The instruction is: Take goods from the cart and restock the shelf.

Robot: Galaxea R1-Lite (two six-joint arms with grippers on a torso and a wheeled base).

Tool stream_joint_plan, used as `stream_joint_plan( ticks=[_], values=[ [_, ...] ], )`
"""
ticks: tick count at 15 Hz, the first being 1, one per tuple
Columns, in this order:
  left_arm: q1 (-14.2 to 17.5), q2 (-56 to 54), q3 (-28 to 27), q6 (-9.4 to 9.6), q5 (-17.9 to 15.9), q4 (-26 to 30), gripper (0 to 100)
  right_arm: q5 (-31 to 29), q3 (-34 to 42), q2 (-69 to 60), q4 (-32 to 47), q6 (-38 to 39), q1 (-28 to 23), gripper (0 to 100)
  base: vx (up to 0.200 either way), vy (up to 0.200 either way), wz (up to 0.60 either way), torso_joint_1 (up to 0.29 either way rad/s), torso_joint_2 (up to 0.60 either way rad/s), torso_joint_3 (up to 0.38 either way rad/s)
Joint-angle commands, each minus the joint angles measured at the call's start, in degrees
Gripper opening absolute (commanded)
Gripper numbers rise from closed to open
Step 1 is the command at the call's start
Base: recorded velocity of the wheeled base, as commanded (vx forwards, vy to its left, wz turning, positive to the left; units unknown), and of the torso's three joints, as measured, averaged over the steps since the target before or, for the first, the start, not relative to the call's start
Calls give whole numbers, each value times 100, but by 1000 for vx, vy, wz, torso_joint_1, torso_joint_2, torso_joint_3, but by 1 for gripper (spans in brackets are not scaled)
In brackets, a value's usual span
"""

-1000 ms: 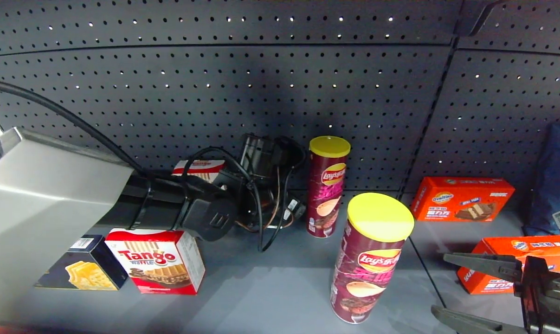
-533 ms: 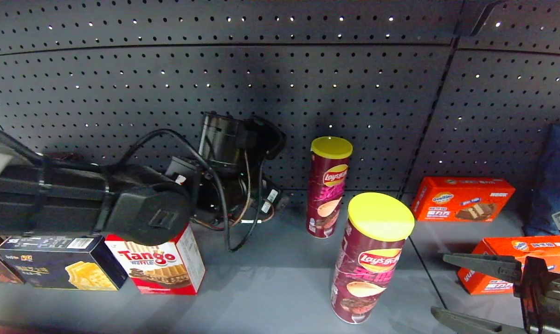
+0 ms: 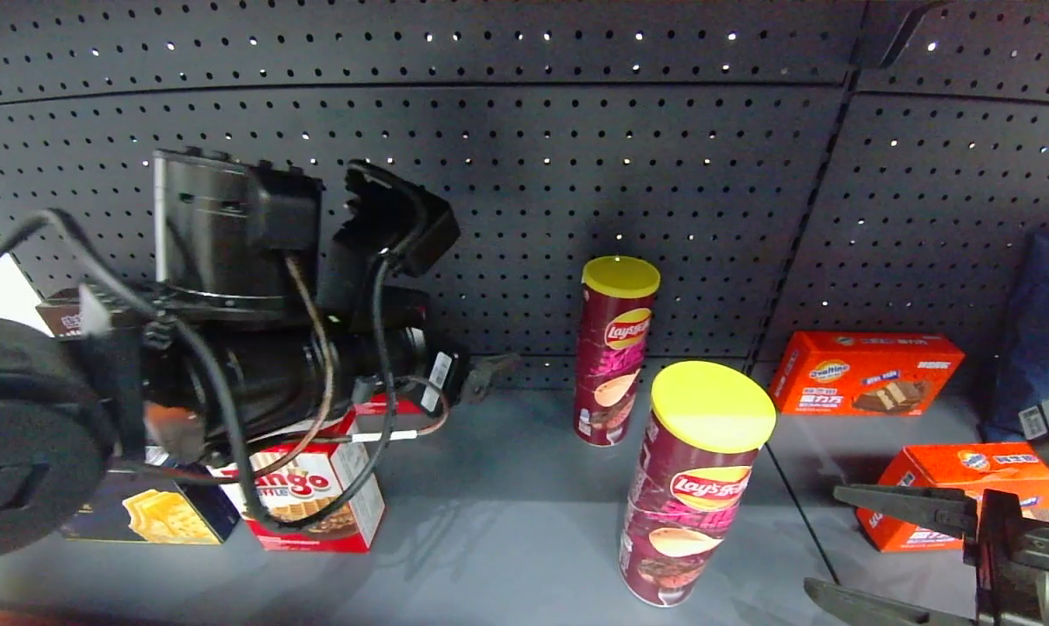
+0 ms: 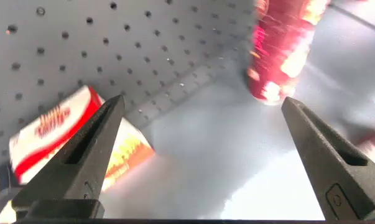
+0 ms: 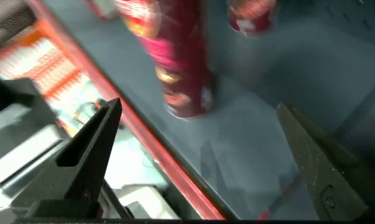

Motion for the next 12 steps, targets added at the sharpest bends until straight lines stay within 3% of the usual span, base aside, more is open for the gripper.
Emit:
stream_joint_plan(
  ticks=[1,5,6,8,10,12],
  values=[
    [-5,-954,699,1,-444,-15,100,-247,-96,121,68,-11,48,100,0,0,0,0,0,0],
    [-154,-1235,981,10,-1086,-15,100,-581,-360,209,270,-11,127,100,0,0,0,0,0,0],
    [-233,-1174,981,19,-1104,-33,100,-976,-518,279,604,-116,127,100,0,0,0,0,0,0],
    [-260,-1068,989,27,-1104,-50,100,-1187,-641,349,744,-301,127,100,0,0,0,0,0,0],
    [-251,-954,928,27,-1104,-6,100,-1952,-667,639,797,-564,136,100,0,0,0,0,0,0],
    [-251,-664,770,27,-1104,-15,100,-2136,-606,894,797,-573,127,100,0,0,0,0,0,0]
  ],
)
